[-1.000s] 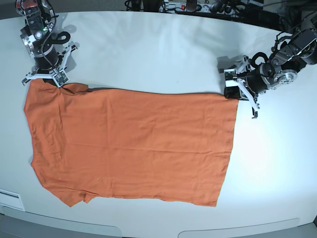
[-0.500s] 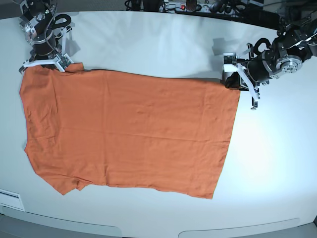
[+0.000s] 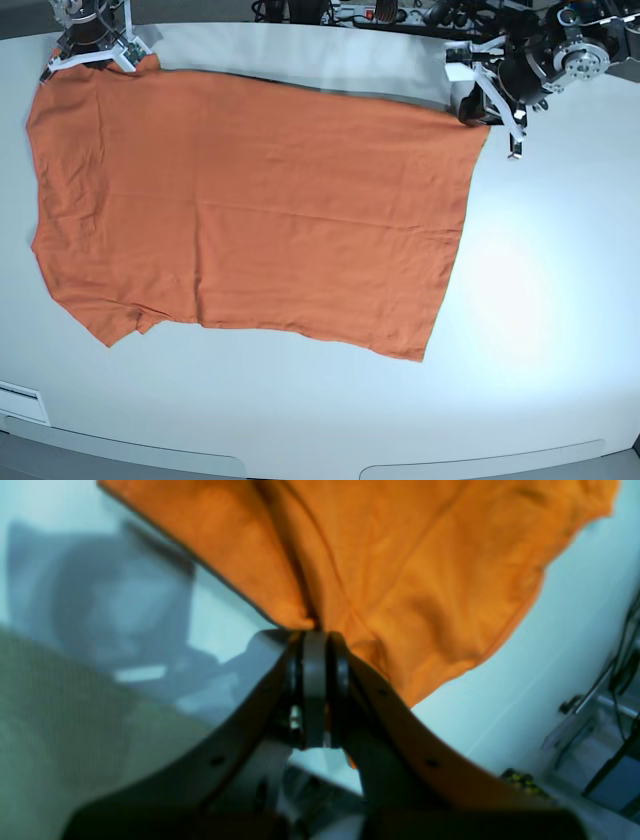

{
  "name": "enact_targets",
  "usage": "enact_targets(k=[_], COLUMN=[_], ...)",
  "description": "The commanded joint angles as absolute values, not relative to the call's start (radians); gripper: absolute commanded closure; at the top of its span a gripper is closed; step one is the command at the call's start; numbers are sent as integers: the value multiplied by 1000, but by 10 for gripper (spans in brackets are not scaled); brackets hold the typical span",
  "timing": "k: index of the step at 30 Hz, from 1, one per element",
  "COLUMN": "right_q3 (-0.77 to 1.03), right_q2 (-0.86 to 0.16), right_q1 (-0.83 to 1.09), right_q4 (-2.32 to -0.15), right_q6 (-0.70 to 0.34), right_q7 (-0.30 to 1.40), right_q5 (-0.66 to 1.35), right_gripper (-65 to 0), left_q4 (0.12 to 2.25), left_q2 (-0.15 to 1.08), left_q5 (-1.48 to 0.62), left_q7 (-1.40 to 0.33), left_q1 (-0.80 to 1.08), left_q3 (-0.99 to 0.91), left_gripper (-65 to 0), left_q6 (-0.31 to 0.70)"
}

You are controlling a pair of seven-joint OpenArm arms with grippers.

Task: Fold the T-shirt properly
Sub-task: 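Lift the shoulder corners with both grippers and drag the shirt toward the robot, then release the shirt with the left gripper and regrasp the shoulder edge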

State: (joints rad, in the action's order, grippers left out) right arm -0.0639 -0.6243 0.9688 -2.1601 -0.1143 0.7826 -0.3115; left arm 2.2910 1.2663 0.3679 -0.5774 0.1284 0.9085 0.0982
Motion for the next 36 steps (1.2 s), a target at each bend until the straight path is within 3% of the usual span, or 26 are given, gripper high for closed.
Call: enact_targets(k=[1,8,12,18,26,36], right_q3=[-58,-57,-46,67,158,158], right_q2=[-635,-635,-635,-636,-638,-638], right_q1=[998,1123,1112,1031,849,657], right_q4=[-2179,-2290,-2344,-2348,-2326,-2073], right_q6=[-99,-17,-20,-80,-252,-311], right_q7=[794,798,772,715,625,553], right_q5=[-329,-495,-503,-419,-114,-51], right_gripper=[0,0,0,0,0,0], left_q4=[2318,2337,2337,2337,2301,2107], left_q2=[1289,1288,1288,1269,1152,1041], left_q5=[389,492,582,658,480,427], left_q7=[-579,-598,-614,-583,-500,-455], left_q1=[147,306,323,297,108,-44], left_q3=[902,902,902,879,835,836], left_gripper=[0,0,0,0,0,0], left_q6=[83,64,-2,-52,-48,-27])
